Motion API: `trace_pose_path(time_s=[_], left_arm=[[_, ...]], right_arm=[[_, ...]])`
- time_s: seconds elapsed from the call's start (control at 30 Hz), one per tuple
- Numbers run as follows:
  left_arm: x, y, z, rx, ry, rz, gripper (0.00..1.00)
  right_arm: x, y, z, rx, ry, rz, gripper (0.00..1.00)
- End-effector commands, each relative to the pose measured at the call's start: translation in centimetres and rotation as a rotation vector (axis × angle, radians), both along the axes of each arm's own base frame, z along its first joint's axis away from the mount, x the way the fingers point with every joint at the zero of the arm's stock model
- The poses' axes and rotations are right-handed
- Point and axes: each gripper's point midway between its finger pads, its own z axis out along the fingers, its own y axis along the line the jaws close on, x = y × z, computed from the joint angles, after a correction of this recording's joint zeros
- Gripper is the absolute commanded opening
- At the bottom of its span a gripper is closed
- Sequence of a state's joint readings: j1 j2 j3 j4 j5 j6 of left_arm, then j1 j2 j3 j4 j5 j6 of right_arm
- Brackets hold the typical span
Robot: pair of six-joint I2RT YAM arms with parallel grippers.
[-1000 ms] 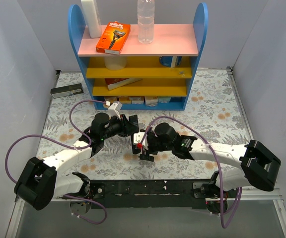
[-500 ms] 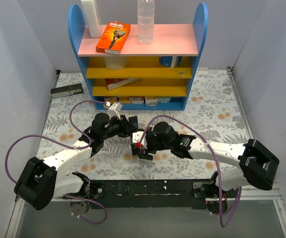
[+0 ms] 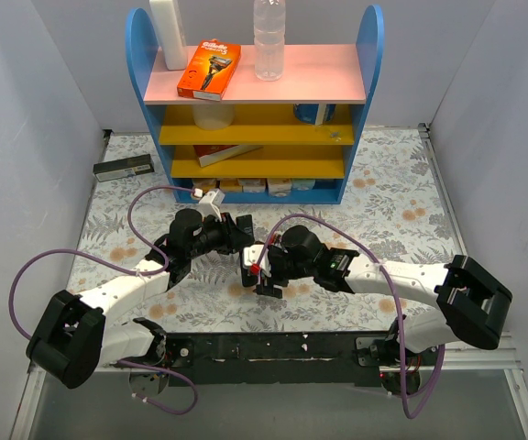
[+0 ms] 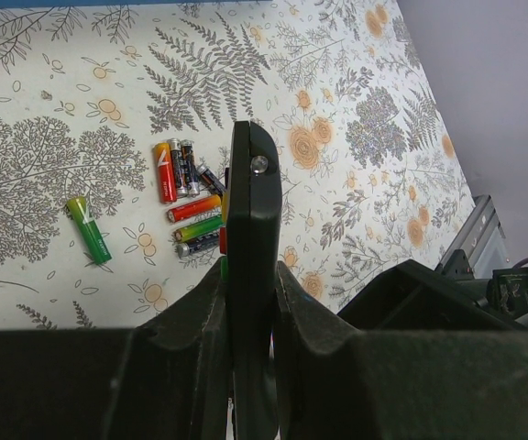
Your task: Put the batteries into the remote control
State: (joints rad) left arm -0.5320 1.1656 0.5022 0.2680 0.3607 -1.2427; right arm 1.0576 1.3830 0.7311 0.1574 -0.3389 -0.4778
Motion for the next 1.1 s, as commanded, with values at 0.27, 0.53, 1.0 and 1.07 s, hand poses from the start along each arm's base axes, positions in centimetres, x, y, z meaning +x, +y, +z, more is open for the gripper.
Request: trace_pose_path(time_s=[0.27, 0.53, 1.0, 1.07], left_arm=[[0.2, -1.0, 3.3, -0.076, -0.045, -0.03, 0.0], [0.4, -1.3, 4.2, -0.091, -0.06, -0.032, 0.0], [0.2, -2.0, 6.5, -0.184, -0.084, -0.052, 0.0], [0.0, -2.1, 6.9, -0.196, -0.091, -0.066, 0.0]], right_arm=[[2.0, 0.8, 3.2, 0.107, -0.092, -0.079, 0.8], [0.6, 0.7, 1.1, 0.048, -0.031, -0.019, 0.78], [-1.8, -0.3, -3.3, -0.076, 0.087, 0.068, 0.7], [-2.1, -0.2, -3.7, -0.091, 0.112, 0.086, 0.68]])
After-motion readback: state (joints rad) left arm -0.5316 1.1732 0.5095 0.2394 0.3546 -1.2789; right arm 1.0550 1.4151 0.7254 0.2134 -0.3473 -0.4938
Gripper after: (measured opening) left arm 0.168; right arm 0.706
